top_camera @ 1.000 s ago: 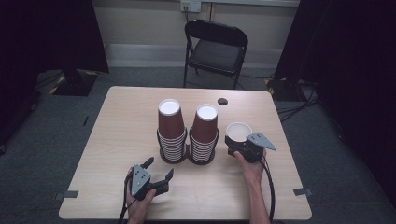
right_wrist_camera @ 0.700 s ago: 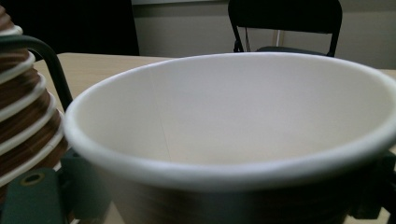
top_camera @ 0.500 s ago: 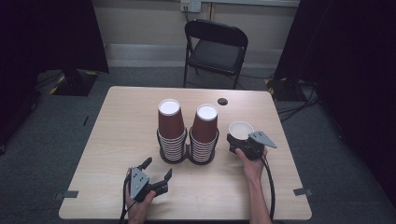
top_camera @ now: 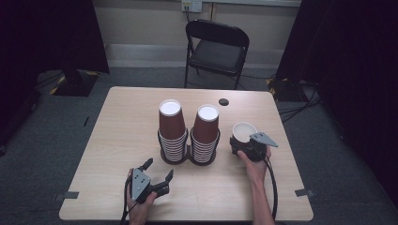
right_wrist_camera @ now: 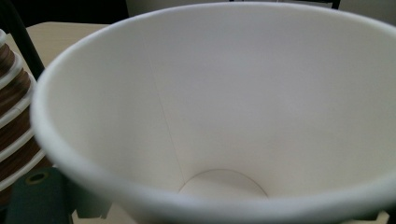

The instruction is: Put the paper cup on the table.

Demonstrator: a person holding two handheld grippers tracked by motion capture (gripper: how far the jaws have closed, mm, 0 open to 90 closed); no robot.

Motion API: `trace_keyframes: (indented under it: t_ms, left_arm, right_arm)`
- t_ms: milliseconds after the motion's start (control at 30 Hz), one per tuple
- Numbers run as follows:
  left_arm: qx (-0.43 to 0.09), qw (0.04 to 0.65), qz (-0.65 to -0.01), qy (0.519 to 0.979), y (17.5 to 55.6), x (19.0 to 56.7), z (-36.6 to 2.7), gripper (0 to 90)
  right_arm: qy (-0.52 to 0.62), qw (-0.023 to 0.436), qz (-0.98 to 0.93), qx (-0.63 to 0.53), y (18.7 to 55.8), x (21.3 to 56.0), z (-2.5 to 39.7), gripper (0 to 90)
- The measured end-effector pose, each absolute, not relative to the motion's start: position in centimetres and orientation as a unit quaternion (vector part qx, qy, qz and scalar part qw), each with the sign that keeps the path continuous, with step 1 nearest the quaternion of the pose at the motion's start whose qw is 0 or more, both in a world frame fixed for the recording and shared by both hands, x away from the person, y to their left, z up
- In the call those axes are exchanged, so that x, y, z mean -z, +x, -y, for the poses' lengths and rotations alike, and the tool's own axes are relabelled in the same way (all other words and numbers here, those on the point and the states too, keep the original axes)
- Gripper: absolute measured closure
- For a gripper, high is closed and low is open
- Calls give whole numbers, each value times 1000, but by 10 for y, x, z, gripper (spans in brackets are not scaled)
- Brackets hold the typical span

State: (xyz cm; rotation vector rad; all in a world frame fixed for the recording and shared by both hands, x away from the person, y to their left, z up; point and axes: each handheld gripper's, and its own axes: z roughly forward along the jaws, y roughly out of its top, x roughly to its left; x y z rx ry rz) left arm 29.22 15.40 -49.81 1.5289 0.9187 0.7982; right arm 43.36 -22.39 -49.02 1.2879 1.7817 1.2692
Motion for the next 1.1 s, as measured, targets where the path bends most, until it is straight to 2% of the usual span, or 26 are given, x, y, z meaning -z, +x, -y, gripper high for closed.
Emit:
trace_keyframes:
  t_ms: [500,1100]
  left_arm:
    - [-334,557,-389,653,293,498,-154,158]
    - [-330,562,-389,651,293,498,-155,158]
  right_arm:
    - [510,283,-696,-420,432,494,227,130]
    - [530,274,-686,-418,420,486,227,131]
